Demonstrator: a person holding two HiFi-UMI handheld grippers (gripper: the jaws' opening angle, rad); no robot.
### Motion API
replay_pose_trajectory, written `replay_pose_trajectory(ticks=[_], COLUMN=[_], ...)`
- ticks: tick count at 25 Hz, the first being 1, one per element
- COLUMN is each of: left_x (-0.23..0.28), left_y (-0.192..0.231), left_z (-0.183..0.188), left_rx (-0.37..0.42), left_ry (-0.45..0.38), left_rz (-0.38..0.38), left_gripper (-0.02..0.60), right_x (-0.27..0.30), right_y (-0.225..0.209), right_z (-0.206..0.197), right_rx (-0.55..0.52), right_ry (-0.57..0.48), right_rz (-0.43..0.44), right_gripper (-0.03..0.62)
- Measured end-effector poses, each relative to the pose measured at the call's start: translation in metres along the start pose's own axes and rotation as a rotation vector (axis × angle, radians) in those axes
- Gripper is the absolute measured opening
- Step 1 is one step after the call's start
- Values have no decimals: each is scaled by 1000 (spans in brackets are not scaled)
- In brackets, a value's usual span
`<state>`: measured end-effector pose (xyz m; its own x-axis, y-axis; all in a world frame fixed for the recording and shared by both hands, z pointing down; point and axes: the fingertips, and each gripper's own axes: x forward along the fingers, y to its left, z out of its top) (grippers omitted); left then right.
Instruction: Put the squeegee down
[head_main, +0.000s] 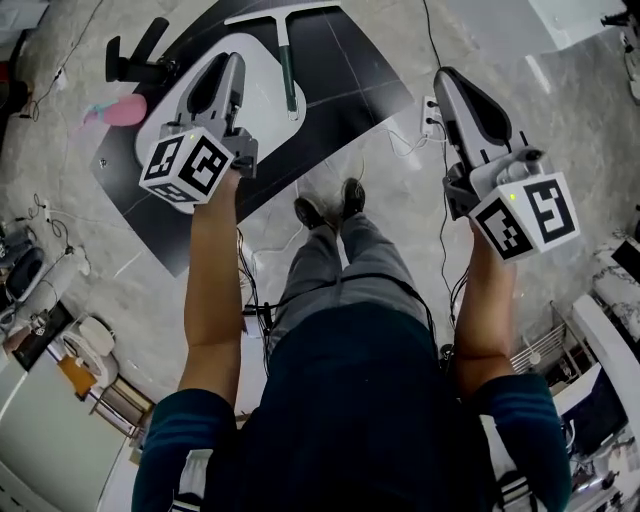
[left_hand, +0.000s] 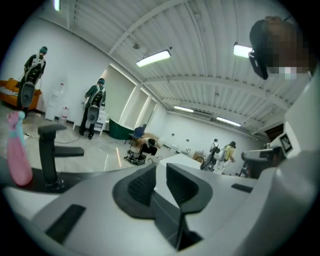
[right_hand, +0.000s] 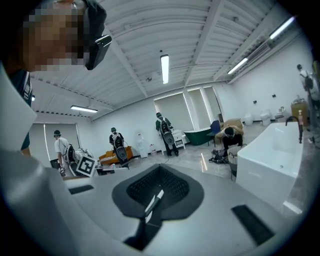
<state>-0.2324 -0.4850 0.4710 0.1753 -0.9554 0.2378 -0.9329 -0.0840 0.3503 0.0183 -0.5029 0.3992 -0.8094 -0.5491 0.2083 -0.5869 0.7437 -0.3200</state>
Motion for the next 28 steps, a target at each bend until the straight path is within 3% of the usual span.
replay_pose_trajectory(ticks=[6,11,20,28], left_x=[-107,-201,-336,-398], left_y=[-63,-99,-109,-97], left_z=[99,147,186,192], left_rx=[211,361,424,415], left_ry=[-148,-210,-336,-412], left_rz=[-125,-125,-20,62], left_gripper=[9,6,6,6], right_x=[-19,-52,-99,-109], right_y=[56,110,194,243], right_z=[63,103,127,136], right_rx=[-126,-224,-296,-354], right_ry=[-119,-189,-242,-256], right_rz=[73,111,214,285], right_gripper=[3,2,2,2])
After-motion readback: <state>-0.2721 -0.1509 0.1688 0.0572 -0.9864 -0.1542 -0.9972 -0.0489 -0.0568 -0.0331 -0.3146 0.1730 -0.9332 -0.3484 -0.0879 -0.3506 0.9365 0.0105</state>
